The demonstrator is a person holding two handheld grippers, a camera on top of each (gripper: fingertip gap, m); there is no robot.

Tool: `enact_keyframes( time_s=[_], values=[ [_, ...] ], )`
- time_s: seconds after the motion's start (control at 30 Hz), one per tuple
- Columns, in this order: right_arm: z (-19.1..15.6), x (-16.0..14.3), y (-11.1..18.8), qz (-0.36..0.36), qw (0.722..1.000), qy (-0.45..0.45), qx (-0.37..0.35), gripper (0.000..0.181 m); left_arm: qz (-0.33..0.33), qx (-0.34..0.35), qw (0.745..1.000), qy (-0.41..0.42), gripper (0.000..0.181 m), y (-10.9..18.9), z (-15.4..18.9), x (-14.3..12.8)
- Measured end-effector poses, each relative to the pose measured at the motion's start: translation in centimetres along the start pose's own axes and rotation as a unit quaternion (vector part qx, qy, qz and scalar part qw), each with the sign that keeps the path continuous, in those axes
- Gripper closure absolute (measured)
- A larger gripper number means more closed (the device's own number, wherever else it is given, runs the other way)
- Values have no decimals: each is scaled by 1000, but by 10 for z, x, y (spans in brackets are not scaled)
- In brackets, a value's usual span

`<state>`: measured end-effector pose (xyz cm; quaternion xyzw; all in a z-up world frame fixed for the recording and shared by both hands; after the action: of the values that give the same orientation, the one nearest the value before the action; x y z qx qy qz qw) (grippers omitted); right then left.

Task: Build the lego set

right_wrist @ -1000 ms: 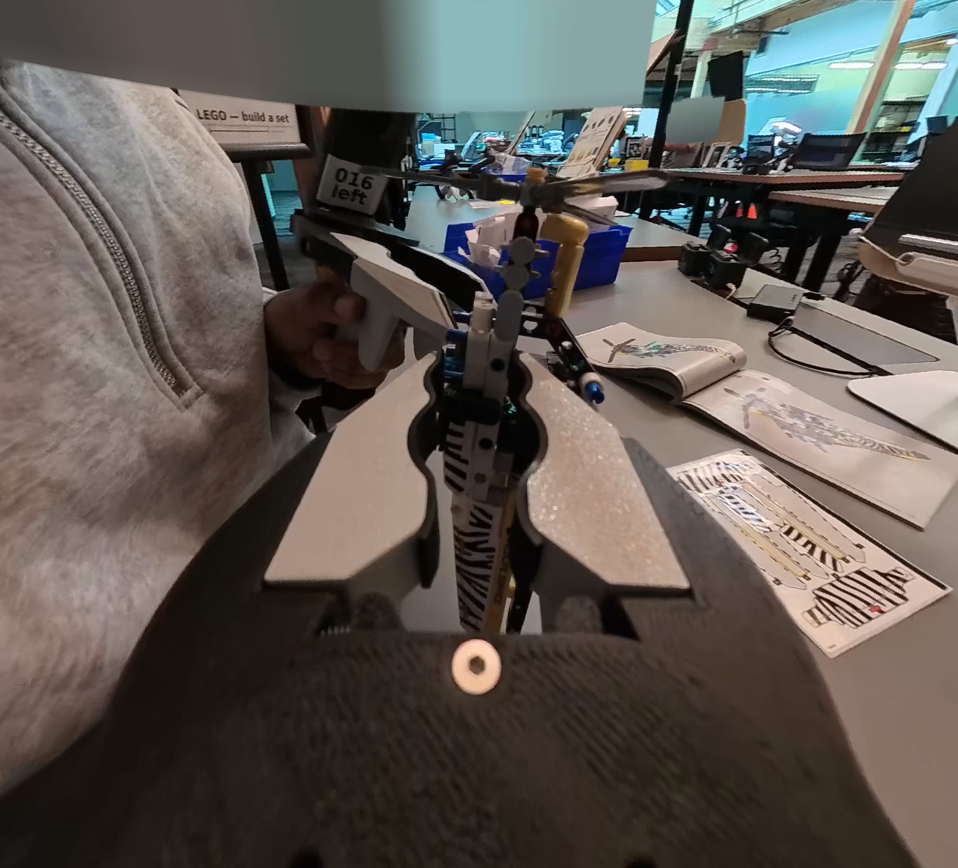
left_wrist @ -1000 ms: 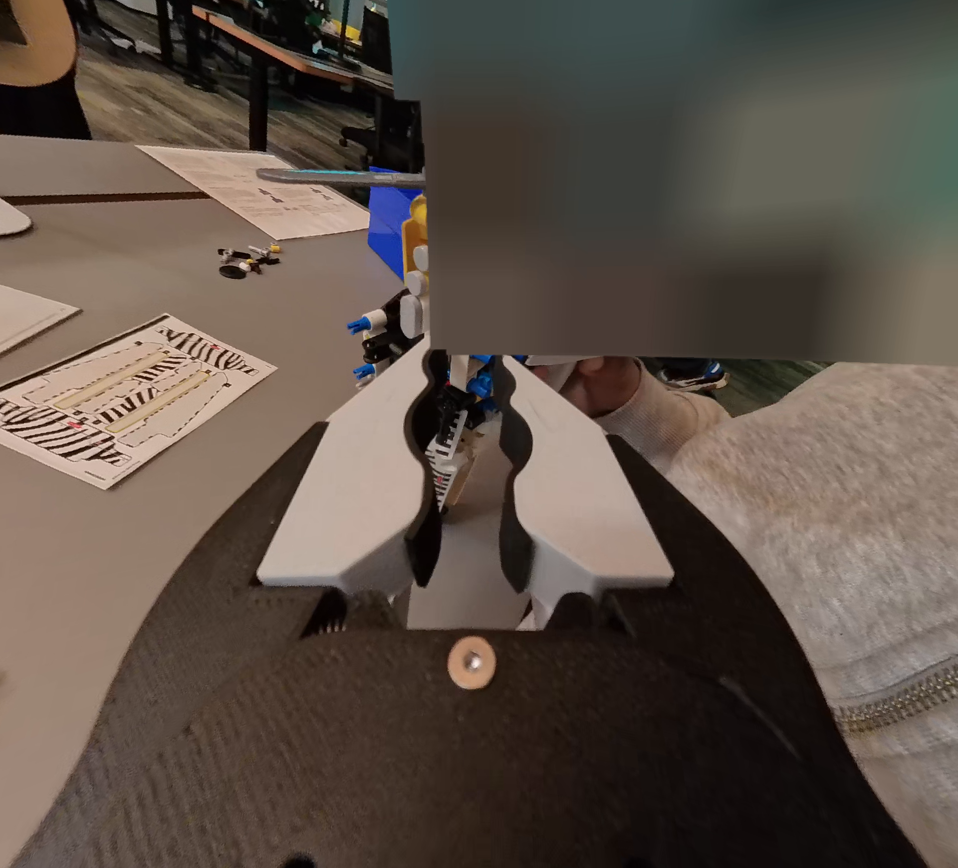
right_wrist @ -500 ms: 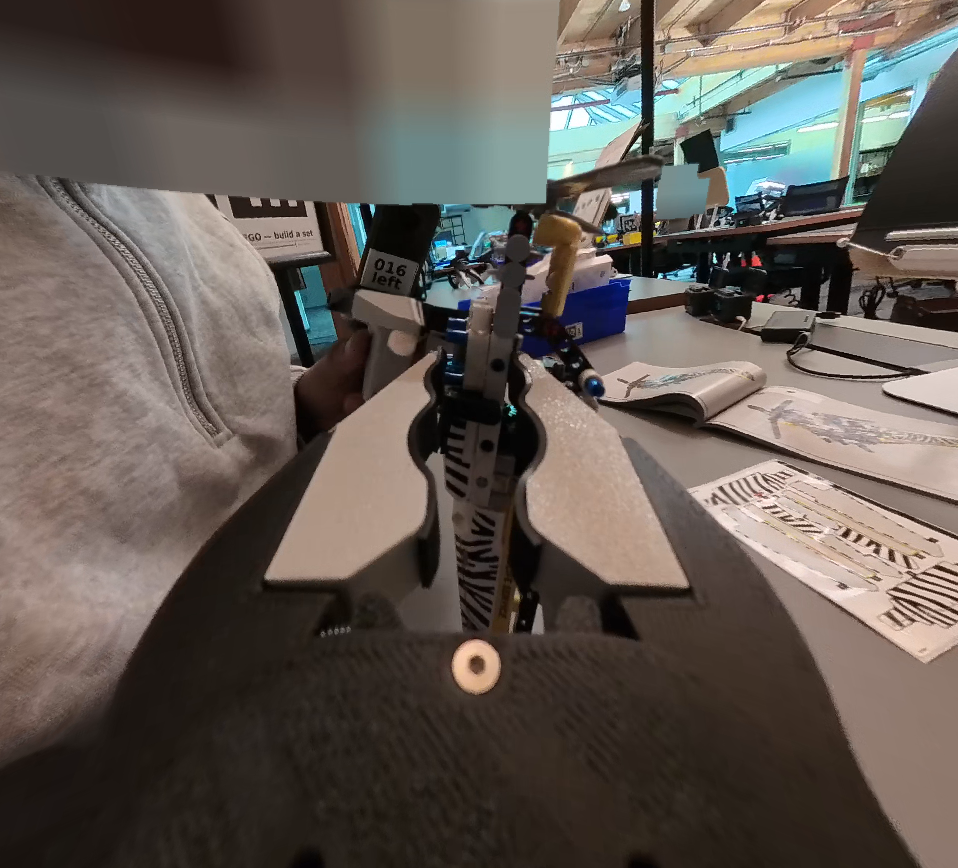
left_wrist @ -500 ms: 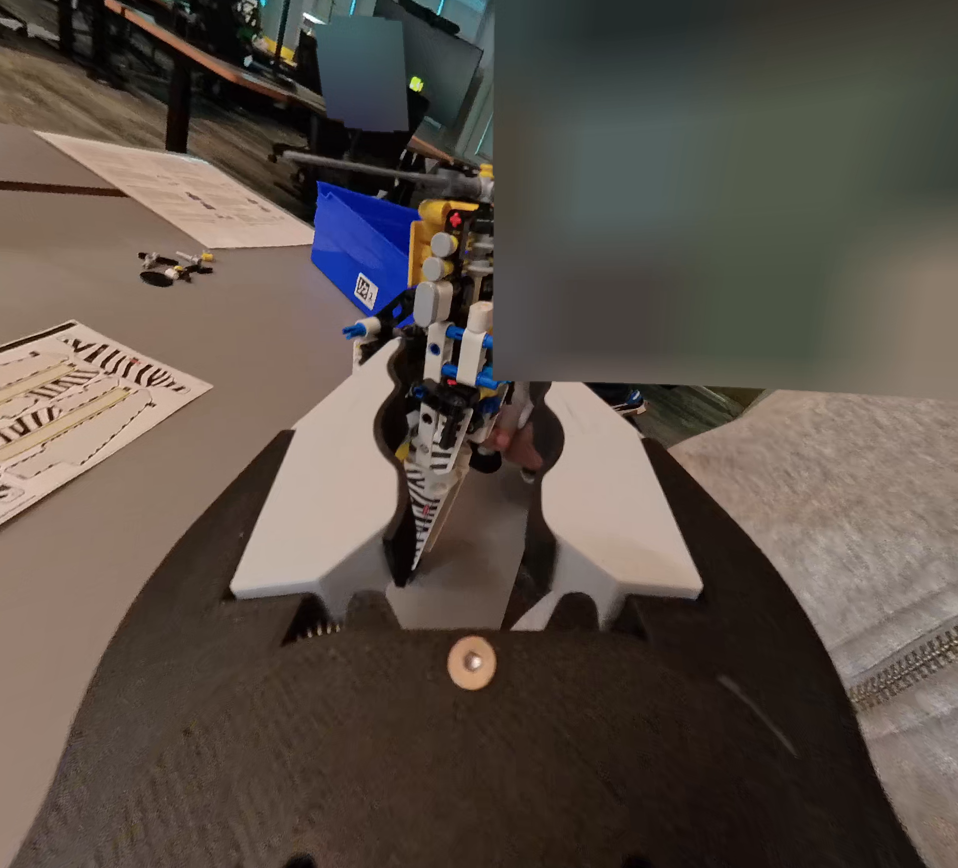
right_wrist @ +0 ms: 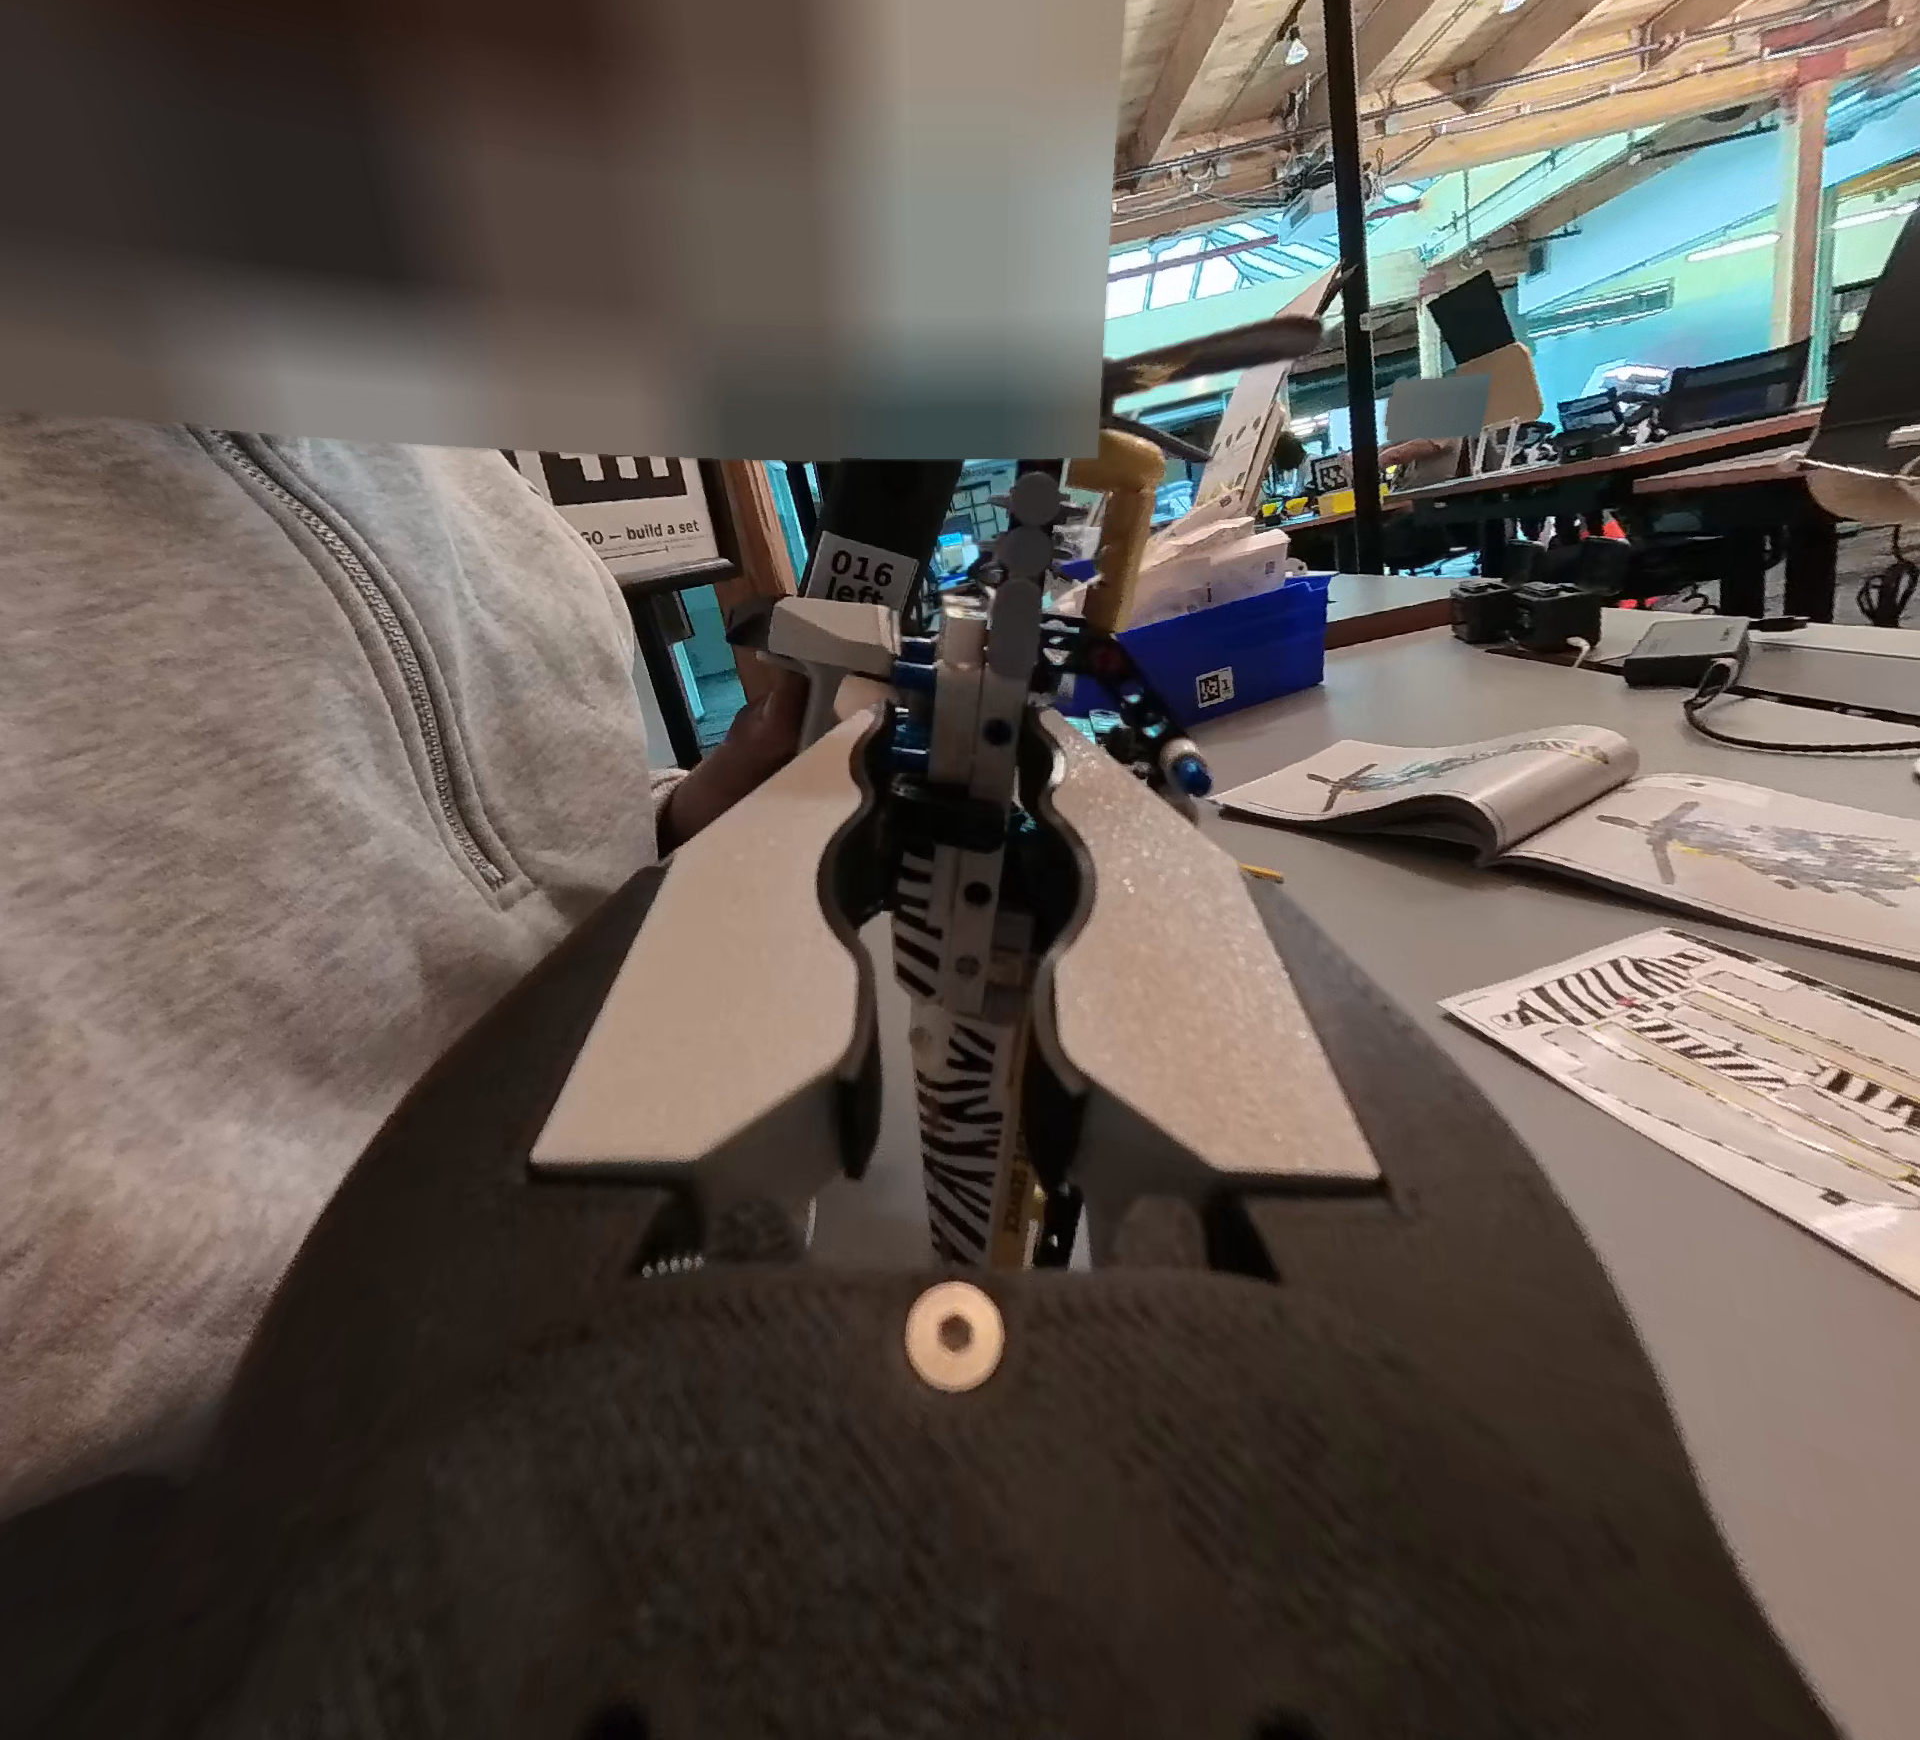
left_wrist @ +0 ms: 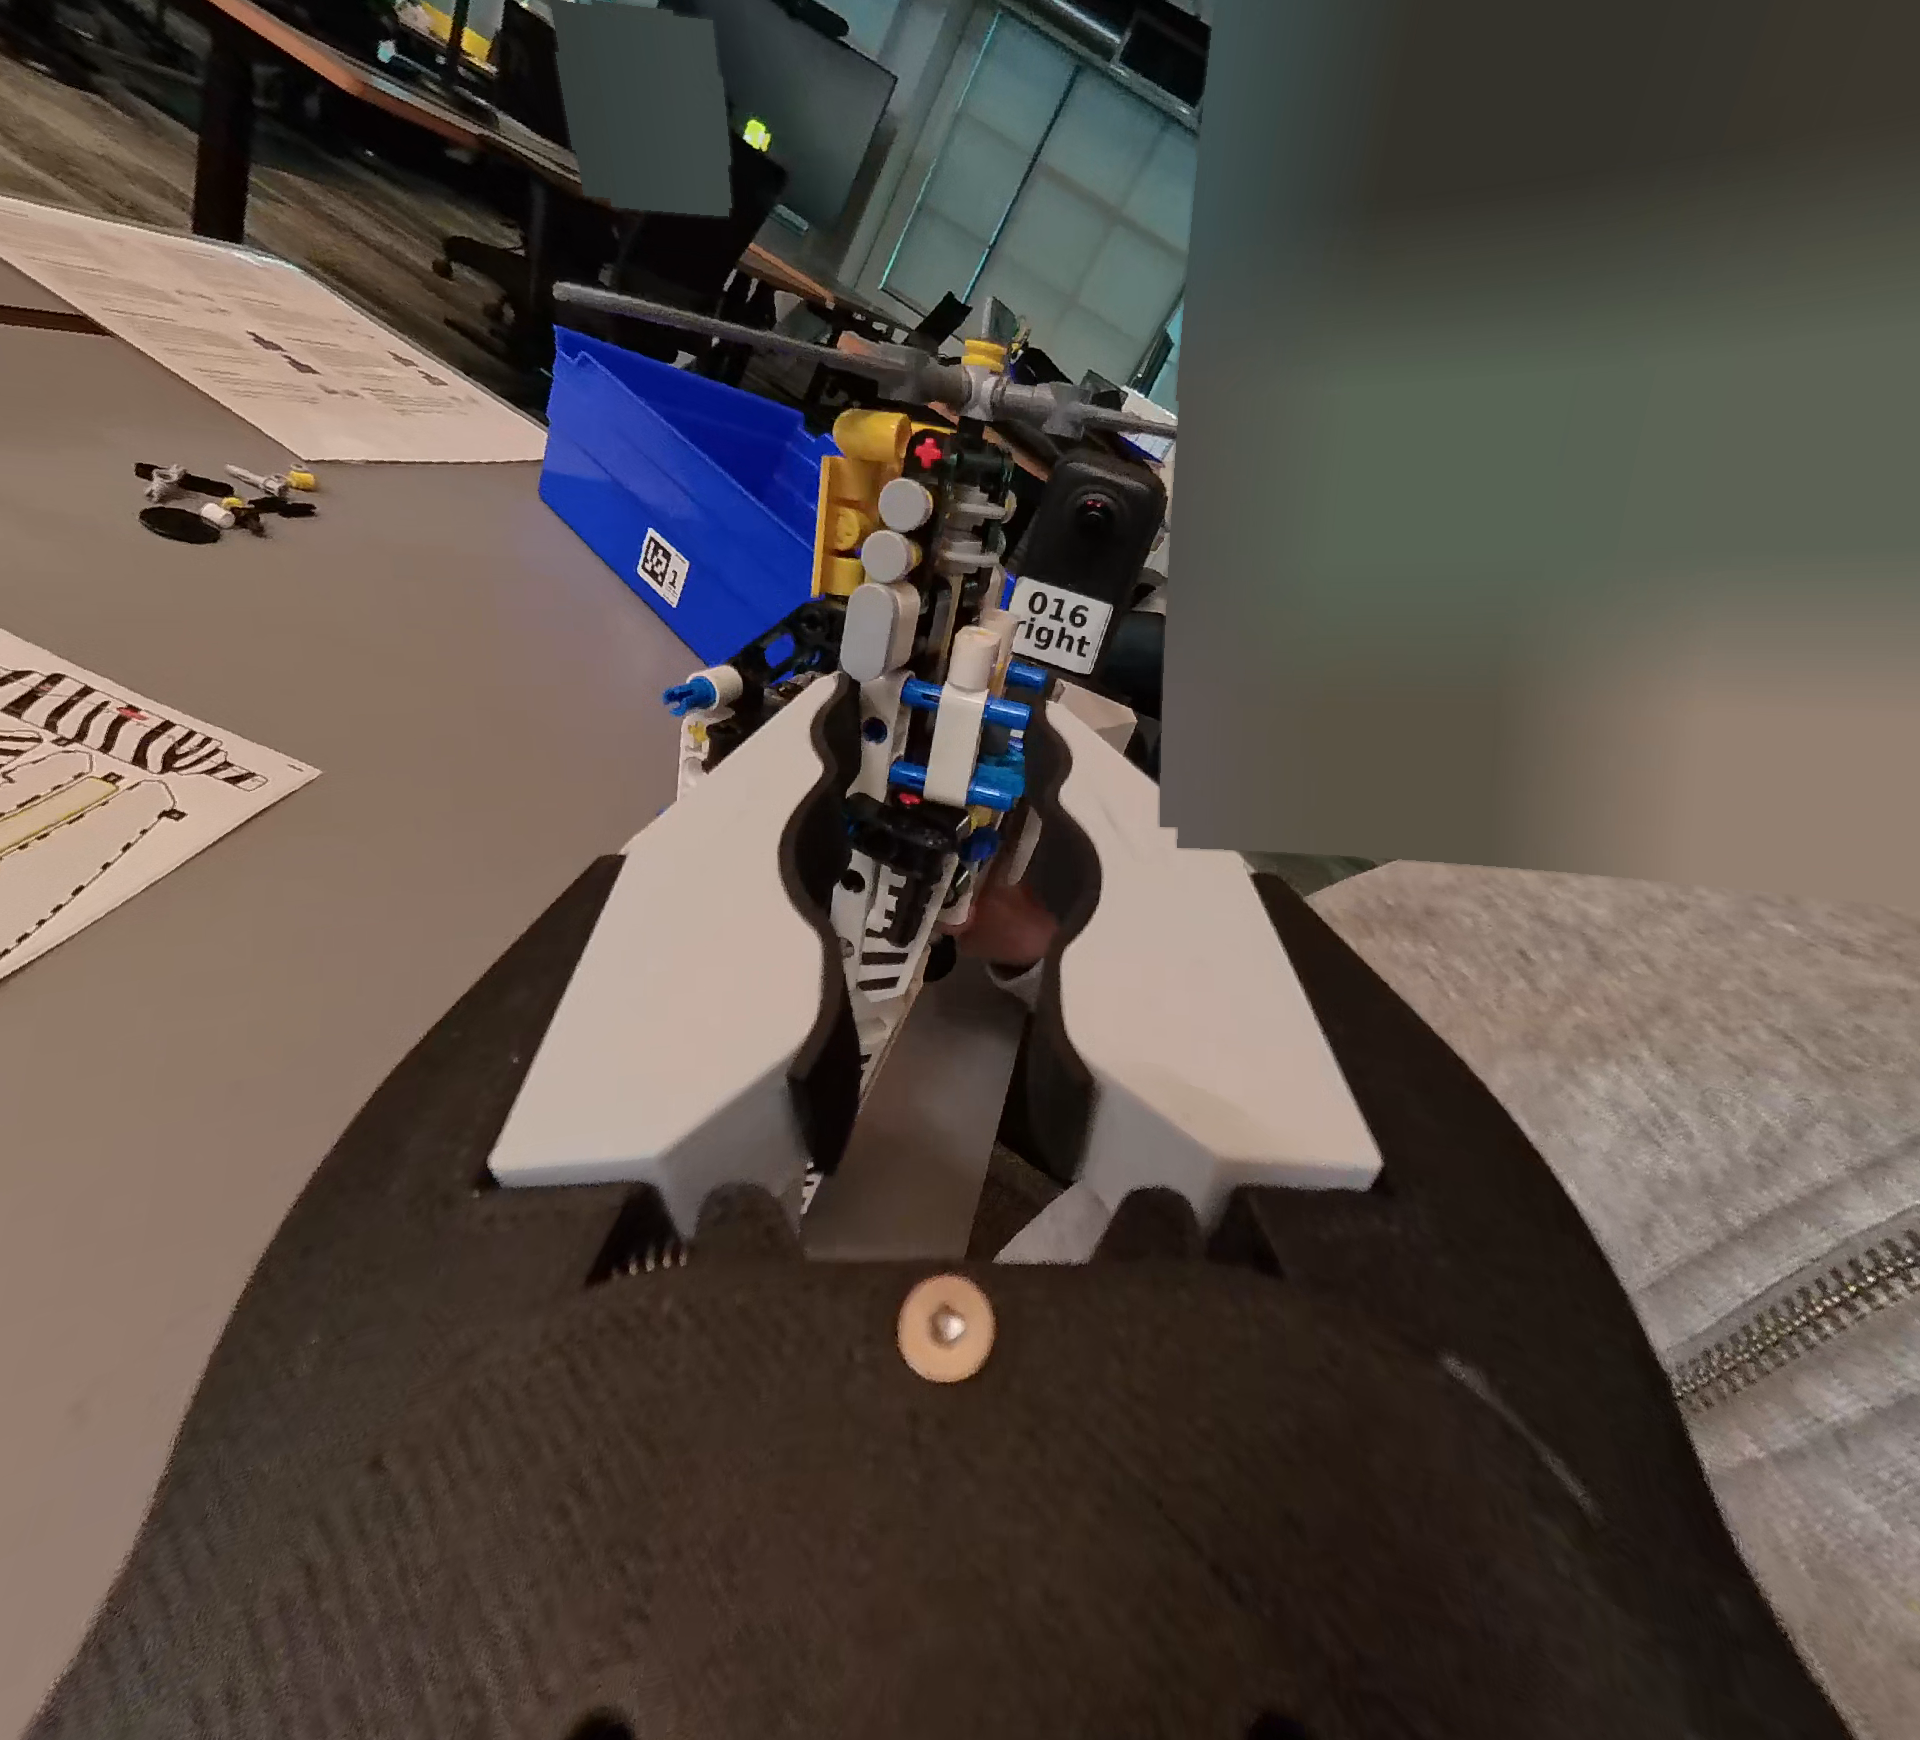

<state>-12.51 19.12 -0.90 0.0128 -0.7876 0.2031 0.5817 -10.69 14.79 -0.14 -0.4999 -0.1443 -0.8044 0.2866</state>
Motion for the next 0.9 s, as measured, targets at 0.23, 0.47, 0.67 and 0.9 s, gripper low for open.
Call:
enact_keyframes(
  time_s=[0.23,0.47,0.67,0.9],
  values=[
    [0,0,1,1,1000,-7,7,160,1,-1,1000,-6,151,0,1,-1],
    [0,-1,0,2,1000,-20,15,161,2,9,999,-40,152,1,2,-1],
    [1,-1,1,9,1000,-9,2,167,6,13,998,-56,158,1,2,0],
    [4,-2,0,9,1000,-27,-6,167,7,17,999,-46,158,0,-3,-2]
  ],
)
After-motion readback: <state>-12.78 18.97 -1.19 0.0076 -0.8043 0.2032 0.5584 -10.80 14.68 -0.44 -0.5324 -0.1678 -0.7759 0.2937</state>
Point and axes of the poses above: each gripper's, where its closed fingertips meet, y back along the fingers, x out of its top, z = x × y across the jaws, the point moved 2 cm from there along y, back along the fingers, and after that the axes turned 2 degrees about -y, right-handed, at the moved point
